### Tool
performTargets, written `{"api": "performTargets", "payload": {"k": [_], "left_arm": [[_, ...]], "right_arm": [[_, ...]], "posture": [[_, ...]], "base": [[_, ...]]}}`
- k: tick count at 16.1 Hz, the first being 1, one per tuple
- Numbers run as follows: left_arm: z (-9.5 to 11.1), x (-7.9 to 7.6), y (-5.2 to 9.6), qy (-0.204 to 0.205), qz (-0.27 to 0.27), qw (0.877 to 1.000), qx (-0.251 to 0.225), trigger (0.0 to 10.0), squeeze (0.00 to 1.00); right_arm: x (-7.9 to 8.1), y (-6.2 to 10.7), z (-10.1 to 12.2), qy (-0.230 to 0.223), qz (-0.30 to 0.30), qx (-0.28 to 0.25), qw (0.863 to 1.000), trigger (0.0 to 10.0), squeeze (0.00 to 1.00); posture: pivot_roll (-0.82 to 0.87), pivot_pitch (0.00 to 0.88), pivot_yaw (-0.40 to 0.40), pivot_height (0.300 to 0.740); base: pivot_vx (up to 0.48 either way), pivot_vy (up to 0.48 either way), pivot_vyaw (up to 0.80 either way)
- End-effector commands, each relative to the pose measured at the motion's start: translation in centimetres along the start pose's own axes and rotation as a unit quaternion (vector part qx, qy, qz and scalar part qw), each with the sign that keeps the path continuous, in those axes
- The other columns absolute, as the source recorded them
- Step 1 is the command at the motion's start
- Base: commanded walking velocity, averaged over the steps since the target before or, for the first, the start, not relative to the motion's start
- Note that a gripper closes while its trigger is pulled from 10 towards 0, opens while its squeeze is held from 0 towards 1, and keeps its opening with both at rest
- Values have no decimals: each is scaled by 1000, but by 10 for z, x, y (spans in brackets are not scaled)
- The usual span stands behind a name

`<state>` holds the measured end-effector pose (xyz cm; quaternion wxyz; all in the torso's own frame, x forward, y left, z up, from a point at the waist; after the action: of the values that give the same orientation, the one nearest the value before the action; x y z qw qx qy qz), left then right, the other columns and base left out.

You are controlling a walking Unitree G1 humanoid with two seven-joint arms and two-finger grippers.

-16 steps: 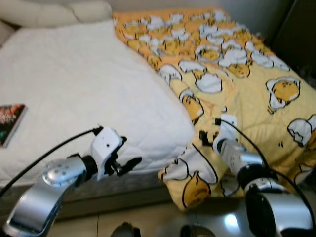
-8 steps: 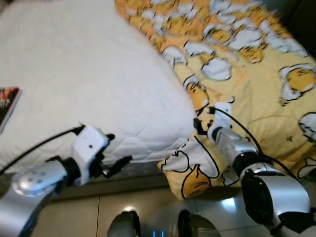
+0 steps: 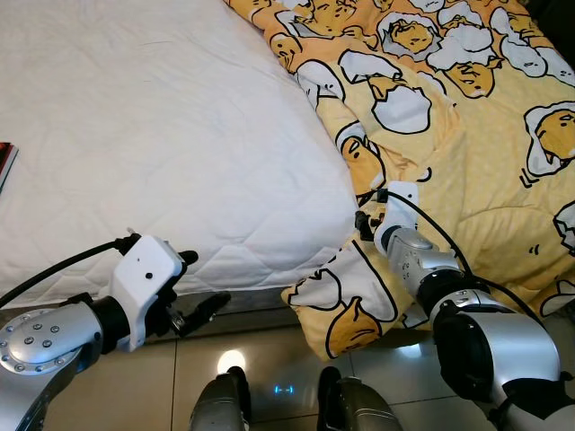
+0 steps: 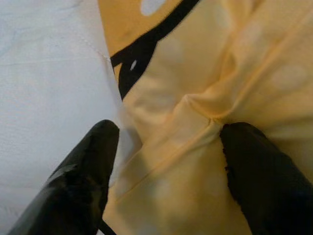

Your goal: Clean up the room

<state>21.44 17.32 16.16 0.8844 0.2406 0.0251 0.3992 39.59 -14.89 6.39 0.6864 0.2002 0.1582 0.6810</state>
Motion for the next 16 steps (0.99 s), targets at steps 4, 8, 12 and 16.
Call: {"api": "performTargets", "payload": {"k": [4, 8, 12, 16], "left_arm": [[-3, -9, -1, 3, -24, 1000, 13, 10000, 0], [-4, -10, -3, 3, -33, 999, 15, 10000, 0], [-5, -15, -3, 11, -47, 999, 17, 10000, 0], [-4, -16, -4, 20, -53, 998, 14, 10000, 0]], "right_arm": [[3, 0, -13, -24, -2, 23, 999, 0, 0], [7, 0, -16, -30, 2, 27, 999, 0, 0], [0, 1, -21, -36, -7, 35, 999, 0, 0], [-5, 1, -21, -42, -11, 35, 998, 0, 0]], "posture": [[212, 255, -12, 740], [209, 255, -7, 740], [211, 258, -4, 740], [208, 255, -3, 740]], "base": [[0, 0, 0], [0, 0, 0], [0, 0, 0], [0, 0, 0]]}}
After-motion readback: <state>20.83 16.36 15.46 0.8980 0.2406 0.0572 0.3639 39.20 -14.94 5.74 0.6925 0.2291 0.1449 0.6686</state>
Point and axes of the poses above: a point about 5 cm out from each wrist's last joint towards the gripper, its own y axis pointing back from the gripper into the wrist, its own z axis along the axis of the wrist's last joint, x = y × z, the point moved 3 cm from there along -y, pointing out of the wrist towards the gripper, and after that the axes turned 3 degrees about y, right-handed, at the moved point
